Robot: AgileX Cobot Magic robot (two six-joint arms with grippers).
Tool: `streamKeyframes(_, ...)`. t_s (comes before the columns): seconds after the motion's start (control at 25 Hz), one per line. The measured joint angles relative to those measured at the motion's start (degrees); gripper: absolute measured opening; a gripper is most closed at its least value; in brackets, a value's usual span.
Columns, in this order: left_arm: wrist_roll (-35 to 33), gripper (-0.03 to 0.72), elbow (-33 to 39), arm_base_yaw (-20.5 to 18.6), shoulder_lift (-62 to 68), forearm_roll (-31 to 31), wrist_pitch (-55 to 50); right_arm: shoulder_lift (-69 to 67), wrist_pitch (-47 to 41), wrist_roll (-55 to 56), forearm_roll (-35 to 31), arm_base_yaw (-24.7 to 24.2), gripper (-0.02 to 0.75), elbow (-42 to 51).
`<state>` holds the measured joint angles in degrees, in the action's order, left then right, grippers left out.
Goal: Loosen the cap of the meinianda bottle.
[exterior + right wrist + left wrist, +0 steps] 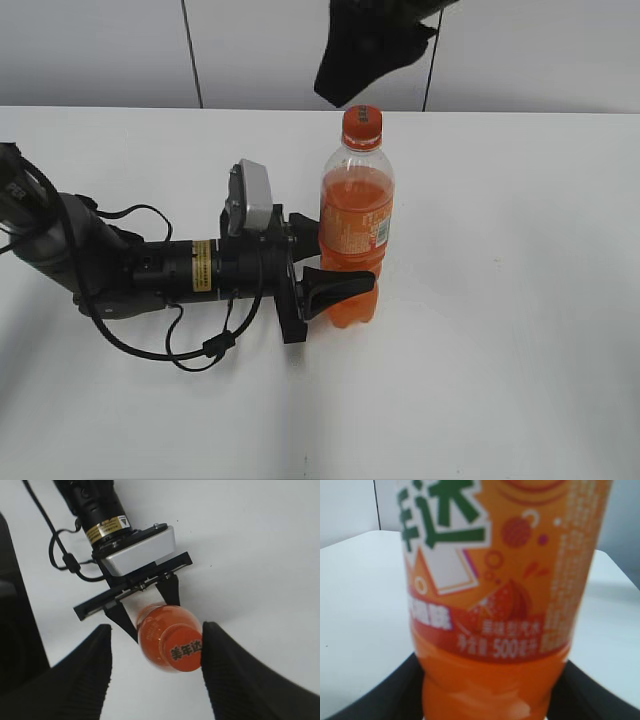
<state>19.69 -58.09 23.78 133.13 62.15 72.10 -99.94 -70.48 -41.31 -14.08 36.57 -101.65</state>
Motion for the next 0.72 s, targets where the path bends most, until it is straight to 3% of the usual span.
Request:
streamKeyframes(0.16,0.0,0.402,0.0,0.0,0.0,0.0,0.0,0.0,0.0,24.5,3.0,0.0,0.428,0.0)
streamKeyframes(0.28,0.0,0.402,0.0,0.0,0.0,0.0,-0.1,0.0,0.0,36.4,4.9,0.0,0.428,0.0)
streamKeyframes(0.72,0.0,0.402,0.0,0.0,0.0,0.0,-0.1,-3.1,0.0,42.0,7.3,0.0,0.428,0.0)
